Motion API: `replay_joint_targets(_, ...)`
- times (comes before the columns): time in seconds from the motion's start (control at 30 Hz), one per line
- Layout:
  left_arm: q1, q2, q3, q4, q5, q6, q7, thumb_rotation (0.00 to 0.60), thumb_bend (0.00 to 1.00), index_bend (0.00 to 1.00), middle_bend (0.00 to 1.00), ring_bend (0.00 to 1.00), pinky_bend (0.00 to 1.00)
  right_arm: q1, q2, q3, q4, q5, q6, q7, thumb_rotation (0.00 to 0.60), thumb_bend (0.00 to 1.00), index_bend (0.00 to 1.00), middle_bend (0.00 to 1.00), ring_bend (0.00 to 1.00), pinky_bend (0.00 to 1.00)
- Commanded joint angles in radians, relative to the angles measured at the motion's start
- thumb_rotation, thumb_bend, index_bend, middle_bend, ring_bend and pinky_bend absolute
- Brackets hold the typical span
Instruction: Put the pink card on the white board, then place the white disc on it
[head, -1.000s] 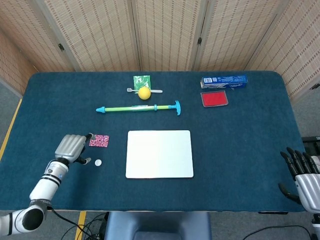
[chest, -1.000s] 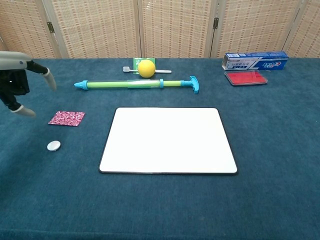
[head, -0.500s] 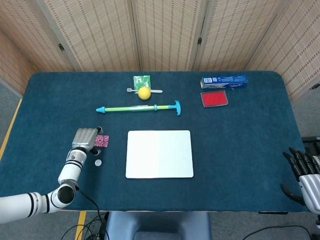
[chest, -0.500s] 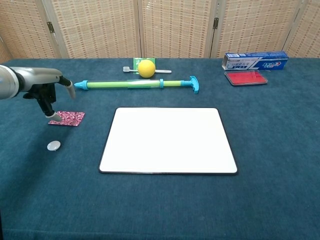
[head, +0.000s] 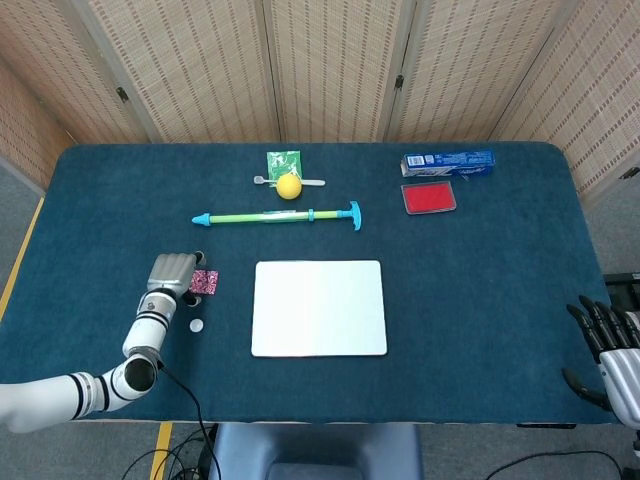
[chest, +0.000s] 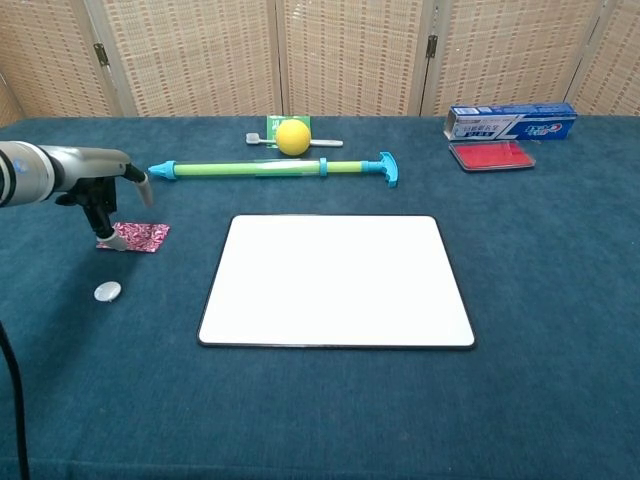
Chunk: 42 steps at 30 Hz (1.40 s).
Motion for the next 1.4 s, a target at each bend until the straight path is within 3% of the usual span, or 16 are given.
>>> replay_joint_targets(0.03,-0.008,-0.006,0.009,0.022,-0.014,-0.019,-0.004,0.600,0.25,0.27,1.00,1.00,0.89,0.000,0.000,0.000,-0.001,0.003,-0.001,-0.001,0.600,0.20,0.00,0.00,0.00,0.00)
replay_joint_targets(0.7,-0.024,-0.053,0.044,0.148,-0.010,-0.110,-0.071,0.600,0.25,0.29,1.00,1.00,0.89,0.003,0.000,0.006,-0.004,0.024,-0.013,0.001,0.600,0.20,0.00,0.00,0.00,0.00)
replay_joint_targets(0.97,-0.024,-0.065,0.049,0.185,0.014,-0.136,-0.106,0.600,0.25,0.37,1.00,1.00,0.89,0.008,0.000,0.007,-0.004,0.031,-0.025,-0.003,0.600,0.20,0.00,0.00,0.00,0.00)
replay_joint_targets(1.4,-0.030,-0.073,0.056,0.213,0.042,-0.151,-0.141,0.600,0.25,0.40,1.00,1.00,0.89,0.011,-0.002,0.008,-0.007,0.037,-0.033,-0.013,0.600,0.20,0.00,0.00,0.00,0.00)
